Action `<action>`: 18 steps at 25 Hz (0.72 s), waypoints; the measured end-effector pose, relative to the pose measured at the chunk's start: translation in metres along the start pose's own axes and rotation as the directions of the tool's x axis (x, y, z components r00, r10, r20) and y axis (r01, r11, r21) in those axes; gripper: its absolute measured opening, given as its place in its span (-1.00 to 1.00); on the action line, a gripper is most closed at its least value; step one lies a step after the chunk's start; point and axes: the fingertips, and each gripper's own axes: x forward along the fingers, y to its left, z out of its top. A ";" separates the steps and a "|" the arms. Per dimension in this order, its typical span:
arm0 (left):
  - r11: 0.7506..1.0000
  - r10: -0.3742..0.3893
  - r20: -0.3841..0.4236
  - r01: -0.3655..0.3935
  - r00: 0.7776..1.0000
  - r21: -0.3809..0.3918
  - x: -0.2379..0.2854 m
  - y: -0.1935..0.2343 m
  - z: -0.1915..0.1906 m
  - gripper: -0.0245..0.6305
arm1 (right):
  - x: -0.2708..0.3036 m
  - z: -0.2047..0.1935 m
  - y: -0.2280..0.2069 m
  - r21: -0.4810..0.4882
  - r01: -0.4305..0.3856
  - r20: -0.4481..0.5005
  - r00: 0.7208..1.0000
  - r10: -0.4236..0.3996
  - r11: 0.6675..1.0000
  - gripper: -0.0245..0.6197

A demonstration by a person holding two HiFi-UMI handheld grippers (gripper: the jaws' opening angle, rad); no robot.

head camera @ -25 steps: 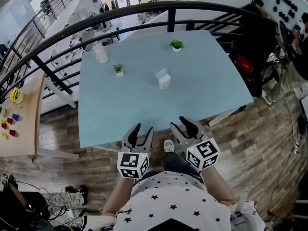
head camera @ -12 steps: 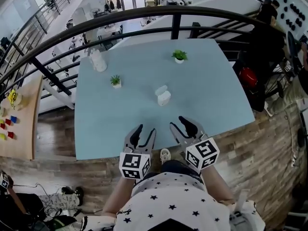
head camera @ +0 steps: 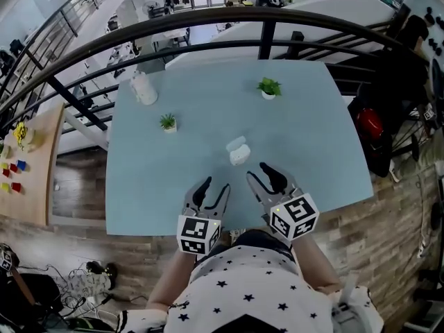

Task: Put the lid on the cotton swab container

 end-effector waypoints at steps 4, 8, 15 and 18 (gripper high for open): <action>1.000 0.006 -0.014 -0.006 1.000 0.008 0.020 0.002 -0.002 -0.36 | 0.014 0.001 -0.017 -0.001 -0.023 -0.015 1.000 0.023 1.000 -0.44; 1.000 0.017 -0.029 -0.016 0.999 0.001 0.034 0.007 -0.005 -0.36 | 0.028 0.002 -0.031 -0.001 -0.045 -0.028 0.999 0.045 0.999 -0.44; 1.000 0.006 -0.084 -0.006 0.996 -0.006 0.062 0.013 -0.020 -0.28 | 0.053 -0.004 -0.057 0.004 -0.070 -0.060 0.996 0.071 0.998 -0.44; 1.000 -0.006 -0.118 0.005 0.993 -0.006 0.074 0.016 -0.028 -0.23 | 0.065 -0.005 -0.067 0.005 -0.079 -0.075 0.994 0.079 0.997 -0.44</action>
